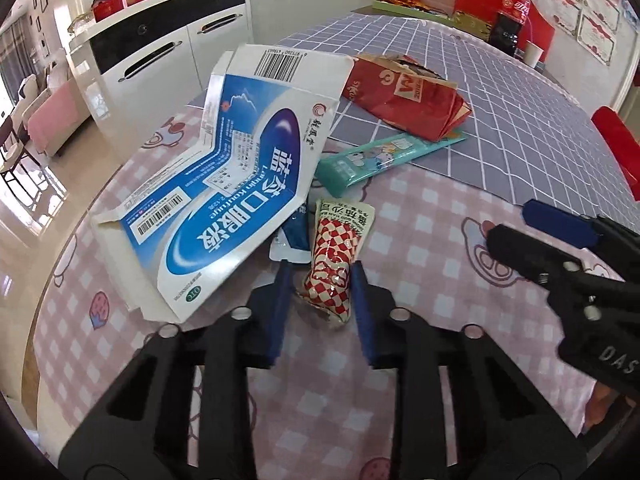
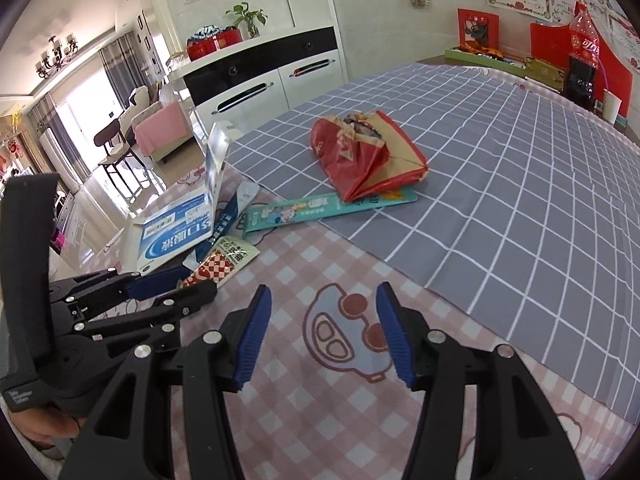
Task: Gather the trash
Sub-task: 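Grasp the red-white wrapper with the left tool while the right tool grasps the blue toothpaste tube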
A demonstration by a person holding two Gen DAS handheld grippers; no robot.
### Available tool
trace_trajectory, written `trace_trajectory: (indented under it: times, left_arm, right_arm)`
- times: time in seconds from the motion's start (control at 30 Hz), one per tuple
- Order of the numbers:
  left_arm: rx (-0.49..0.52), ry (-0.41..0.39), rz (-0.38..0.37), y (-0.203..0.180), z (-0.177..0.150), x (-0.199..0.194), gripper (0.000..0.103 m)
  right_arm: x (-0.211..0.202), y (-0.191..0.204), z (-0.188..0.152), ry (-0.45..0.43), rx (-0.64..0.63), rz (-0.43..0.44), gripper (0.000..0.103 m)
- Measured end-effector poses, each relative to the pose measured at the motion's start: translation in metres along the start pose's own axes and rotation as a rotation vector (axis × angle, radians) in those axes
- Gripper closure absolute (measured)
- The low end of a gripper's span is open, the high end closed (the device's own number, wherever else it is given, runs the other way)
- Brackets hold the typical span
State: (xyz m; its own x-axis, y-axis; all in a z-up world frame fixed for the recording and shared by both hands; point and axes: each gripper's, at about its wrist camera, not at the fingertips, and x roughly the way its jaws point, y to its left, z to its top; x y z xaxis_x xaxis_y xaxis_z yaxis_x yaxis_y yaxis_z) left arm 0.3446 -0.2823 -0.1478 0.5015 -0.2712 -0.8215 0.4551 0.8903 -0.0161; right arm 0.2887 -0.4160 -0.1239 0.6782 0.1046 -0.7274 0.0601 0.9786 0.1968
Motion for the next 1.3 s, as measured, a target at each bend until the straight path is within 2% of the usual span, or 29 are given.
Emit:
trace_trajectory:
  times: [0.1,0.27,0.43,0.53,0.73,0.83,1.3]
  left_arm:
    - [-0.014,-0.007,-0.02,0.003,-0.003,-0.003,0.082]
    - [-0.084,-0.029,-0.139,0.018,-0.013,-0.015,0.083]
    - [-0.105,-0.069,-0.117,0.037,-0.019,-0.034,0.083]
    - [-0.123,-0.063,-0.051,0.053,-0.02,-0.031,0.083]
    - [-0.202,-0.076,-0.011,0.09,-0.022,-0.031,0.083]
    - [-0.226,-0.081,0.01,0.104,-0.021,-0.03,0.083]
    - [-0.255,-0.089,-0.049,0.131,-0.028,-0.029,0.083]
  right_arm:
    - [0.004,0.005,0.001,0.009,-0.002,0.005,0.049]
    - [0.007,0.014,0.003,0.016,-0.009,0.016,0.049]
    - [0.014,0.03,0.007,0.028,-0.027,0.036,0.049]
    - [0.024,0.045,0.01,0.041,-0.048,0.043,0.049]
    - [0.047,0.073,0.015,0.07,-0.087,0.011,0.049]
    - [0.057,0.082,0.019,0.08,-0.082,0.022,0.049]
    - [0.082,0.121,0.032,0.088,-0.155,-0.026,0.048]
